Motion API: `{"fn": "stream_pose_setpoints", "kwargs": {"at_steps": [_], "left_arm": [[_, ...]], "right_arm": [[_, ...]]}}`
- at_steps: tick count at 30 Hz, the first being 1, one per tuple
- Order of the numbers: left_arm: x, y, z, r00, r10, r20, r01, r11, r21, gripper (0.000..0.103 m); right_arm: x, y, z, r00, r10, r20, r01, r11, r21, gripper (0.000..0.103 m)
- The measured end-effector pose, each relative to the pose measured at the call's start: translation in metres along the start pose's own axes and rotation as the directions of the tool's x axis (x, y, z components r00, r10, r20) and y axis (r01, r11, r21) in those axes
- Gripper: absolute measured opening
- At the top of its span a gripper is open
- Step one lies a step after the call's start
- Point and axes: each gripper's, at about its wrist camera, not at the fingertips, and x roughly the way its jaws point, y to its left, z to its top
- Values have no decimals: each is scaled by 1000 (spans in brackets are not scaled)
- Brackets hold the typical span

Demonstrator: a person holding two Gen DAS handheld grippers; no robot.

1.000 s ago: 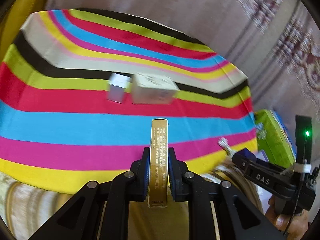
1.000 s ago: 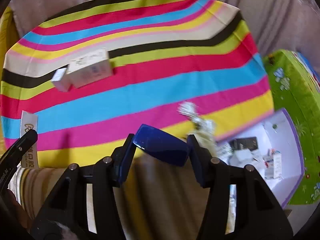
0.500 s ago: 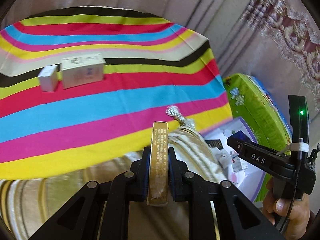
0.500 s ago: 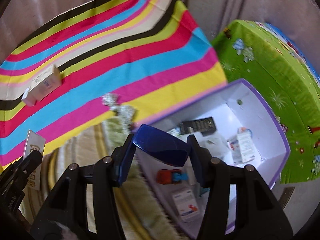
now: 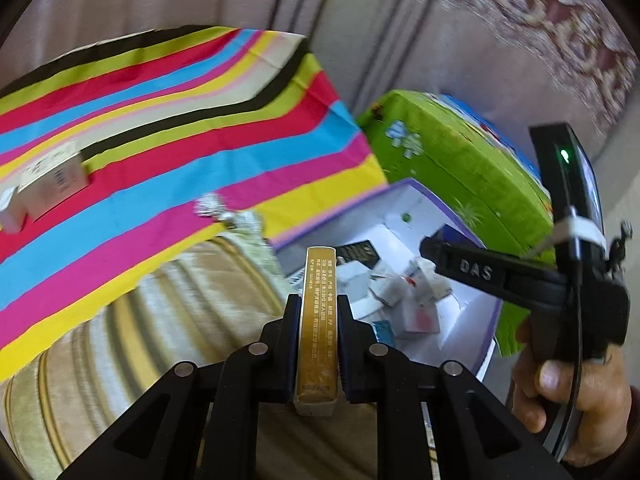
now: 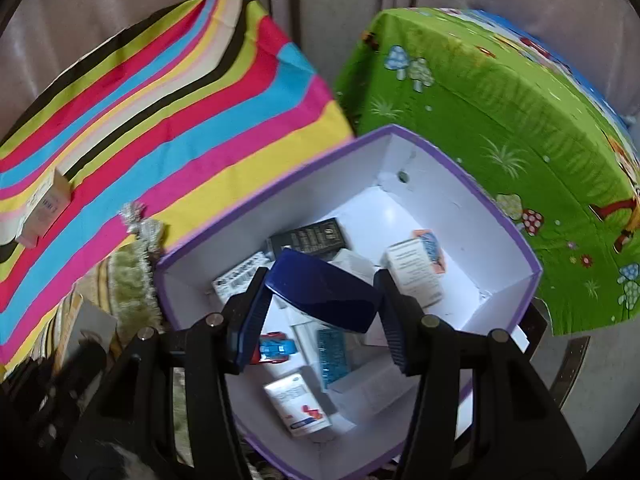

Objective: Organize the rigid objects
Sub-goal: 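Release the gold box with the left tool while the right drops the blue box inside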

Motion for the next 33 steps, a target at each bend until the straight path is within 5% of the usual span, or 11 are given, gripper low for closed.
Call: {"fn": "stream_pose_setpoints", "kwargs": {"at_steps": [4, 6, 8, 9, 14, 33], "left_arm": [[5, -13, 0, 998, -58, -10, 59, 998, 39, 19], [9, -15, -1, 997, -77, -26, 78, 996, 44, 35], [11, -15, -2, 997, -72, -31, 73, 997, 40, 67], [10, -14, -2, 997, -74, -26, 75, 997, 34, 69], [10, -9, -1, 996, -86, -24, 86, 996, 1, 69], [-3, 14, 2, 996, -83, 32, 85, 993, -80, 69]], "right_arm": [[2, -13, -1, 1000, -11, -9, 11, 1000, 23, 56], [5, -18, -2, 1000, -13, -19, 13, 999, 37, 56], [7, -21, -2, 999, -12, -35, 14, 999, 51, 57], [9, -23, -2, 999, -12, -42, 14, 998, 54, 57], [6, -20, -2, 999, -18, -32, 19, 999, 43, 74], [-4, 0, 2, 1000, -18, 2, 18, 1000, -24, 75]]}}
